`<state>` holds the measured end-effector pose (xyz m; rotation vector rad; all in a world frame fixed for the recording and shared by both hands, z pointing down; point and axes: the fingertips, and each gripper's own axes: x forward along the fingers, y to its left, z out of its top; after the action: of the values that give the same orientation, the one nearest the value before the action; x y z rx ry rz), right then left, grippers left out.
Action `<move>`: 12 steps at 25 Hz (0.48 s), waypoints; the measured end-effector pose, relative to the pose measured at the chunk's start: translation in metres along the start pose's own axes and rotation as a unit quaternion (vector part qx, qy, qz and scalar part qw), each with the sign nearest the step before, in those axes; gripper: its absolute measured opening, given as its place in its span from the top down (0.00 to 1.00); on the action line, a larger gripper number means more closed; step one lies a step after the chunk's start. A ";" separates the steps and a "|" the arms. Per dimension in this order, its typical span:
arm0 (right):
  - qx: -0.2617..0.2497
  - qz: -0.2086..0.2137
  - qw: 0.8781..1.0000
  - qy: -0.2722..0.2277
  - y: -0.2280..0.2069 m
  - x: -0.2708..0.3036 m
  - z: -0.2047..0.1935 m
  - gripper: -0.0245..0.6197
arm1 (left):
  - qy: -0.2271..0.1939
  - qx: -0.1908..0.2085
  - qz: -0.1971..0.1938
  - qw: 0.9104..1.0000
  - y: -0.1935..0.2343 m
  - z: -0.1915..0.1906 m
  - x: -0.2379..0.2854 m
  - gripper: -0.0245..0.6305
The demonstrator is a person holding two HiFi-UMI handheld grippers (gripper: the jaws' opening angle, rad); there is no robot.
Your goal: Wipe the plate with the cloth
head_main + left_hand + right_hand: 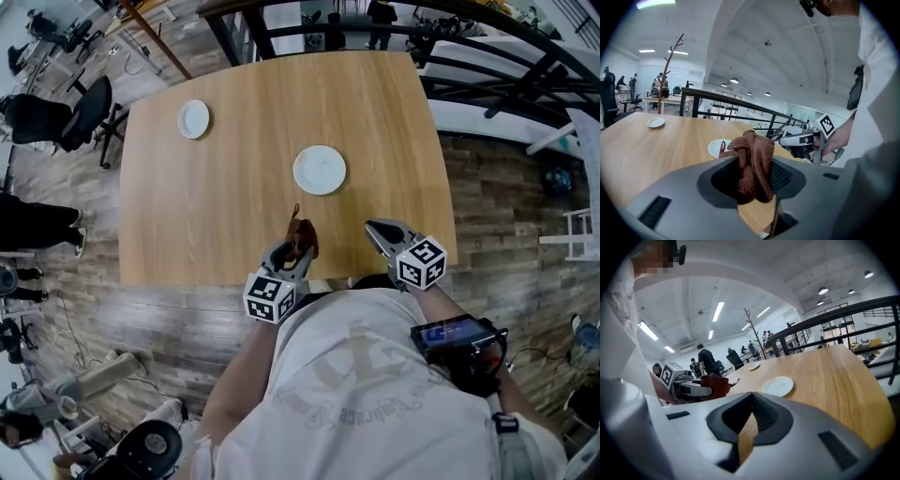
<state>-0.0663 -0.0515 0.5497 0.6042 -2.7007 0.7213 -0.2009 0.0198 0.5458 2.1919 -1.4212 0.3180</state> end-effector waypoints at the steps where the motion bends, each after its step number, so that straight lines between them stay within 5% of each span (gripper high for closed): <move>1: -0.001 0.002 1.000 0.000 -0.004 0.003 0.003 0.94 | 0.003 0.000 0.003 1.000 0.003 0.002 0.004 0.70; 12: 0.015 0.008 1.000 -0.007 -0.026 0.019 0.014 0.94 | 0.030 -0.018 0.025 0.999 0.033 0.018 0.040 0.70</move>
<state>-0.0731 -0.0854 0.5557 0.5987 -2.7138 0.7669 -0.2146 -0.0321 0.5581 2.1038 -1.4389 0.3696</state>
